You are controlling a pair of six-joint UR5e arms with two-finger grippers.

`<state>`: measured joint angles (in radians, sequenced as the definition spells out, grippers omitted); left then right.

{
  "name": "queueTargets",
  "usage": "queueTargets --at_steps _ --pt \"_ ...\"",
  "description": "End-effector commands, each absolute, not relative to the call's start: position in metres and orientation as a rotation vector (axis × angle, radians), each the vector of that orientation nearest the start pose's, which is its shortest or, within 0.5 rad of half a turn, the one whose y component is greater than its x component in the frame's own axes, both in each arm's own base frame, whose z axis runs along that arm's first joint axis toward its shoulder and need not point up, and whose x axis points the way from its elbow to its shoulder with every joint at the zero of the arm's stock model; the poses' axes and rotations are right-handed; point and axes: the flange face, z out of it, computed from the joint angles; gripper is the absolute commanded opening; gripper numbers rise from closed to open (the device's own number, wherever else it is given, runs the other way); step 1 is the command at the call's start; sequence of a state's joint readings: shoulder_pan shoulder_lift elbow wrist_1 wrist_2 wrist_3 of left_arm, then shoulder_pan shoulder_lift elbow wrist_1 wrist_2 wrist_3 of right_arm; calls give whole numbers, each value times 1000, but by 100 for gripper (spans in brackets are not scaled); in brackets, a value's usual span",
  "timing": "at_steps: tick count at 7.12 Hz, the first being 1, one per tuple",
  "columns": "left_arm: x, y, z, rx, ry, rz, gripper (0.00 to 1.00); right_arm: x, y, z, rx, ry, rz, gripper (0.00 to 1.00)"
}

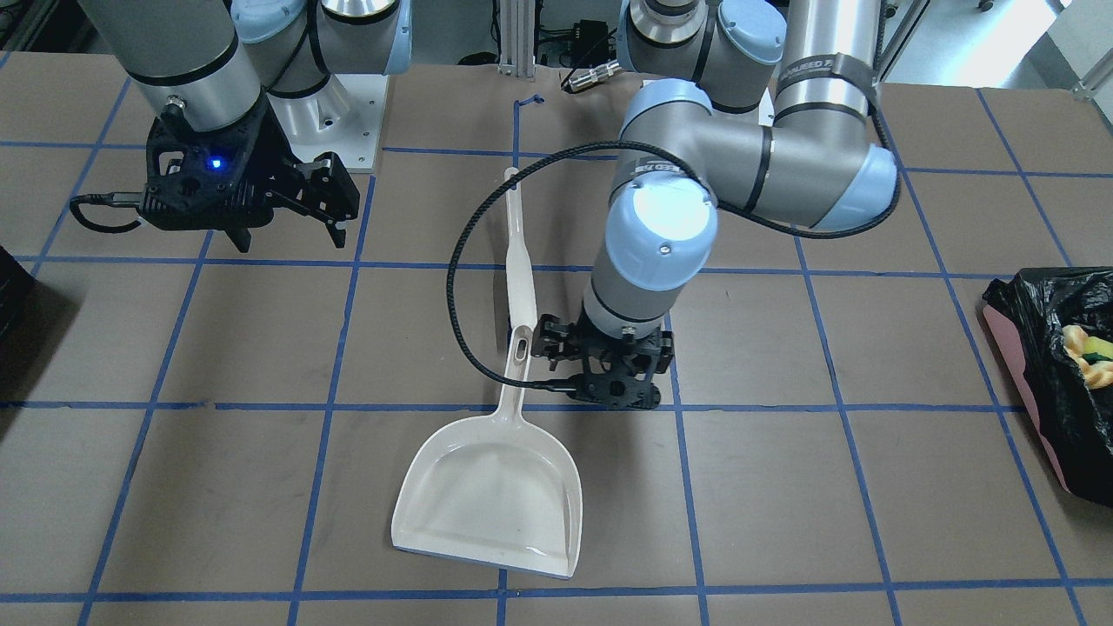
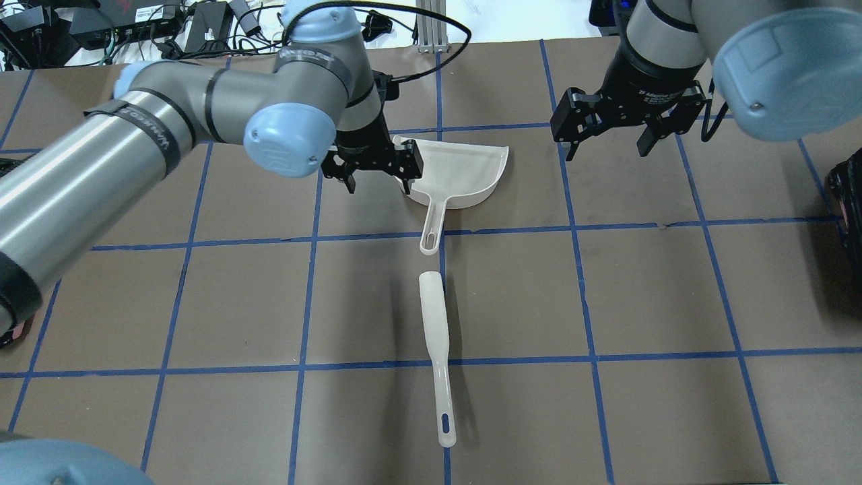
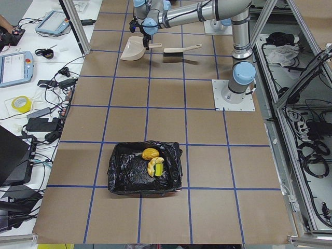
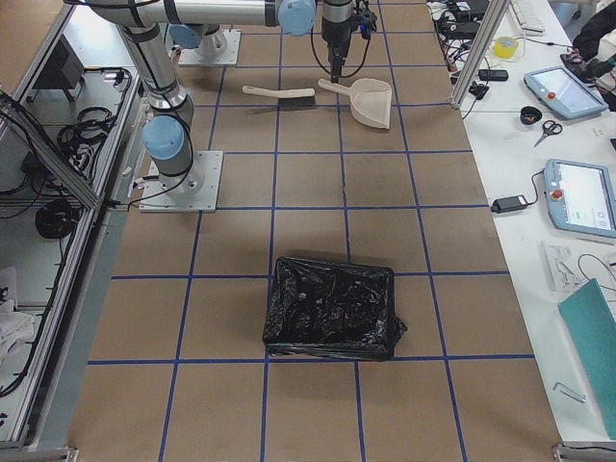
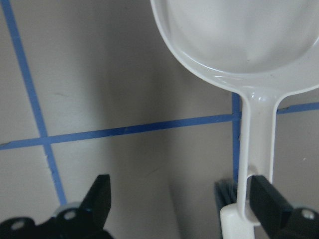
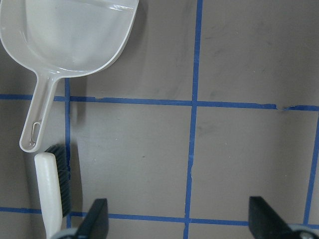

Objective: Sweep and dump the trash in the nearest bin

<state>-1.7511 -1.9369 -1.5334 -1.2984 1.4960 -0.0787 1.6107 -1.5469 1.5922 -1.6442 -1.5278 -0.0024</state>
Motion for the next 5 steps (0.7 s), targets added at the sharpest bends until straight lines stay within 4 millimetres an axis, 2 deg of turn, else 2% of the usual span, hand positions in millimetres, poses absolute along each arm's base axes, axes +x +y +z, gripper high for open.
queueTargets --at_steps 1,2,3,4,5 --pt "-169 -590 399 123 3172 45 100 158 -499 473 -67 3097 -42 100" --pt "-137 -583 434 100 3168 11 100 158 -499 472 -67 3097 -39 100" --pt "-116 -570 468 81 3166 -51 100 157 -499 473 -77 3098 -44 100" --pt "-97 -555 488 114 3156 -68 100 157 -499 474 -82 3097 -47 100" --pt "-91 -541 498 107 3121 -81 100 157 -499 473 -82 3097 -44 100"
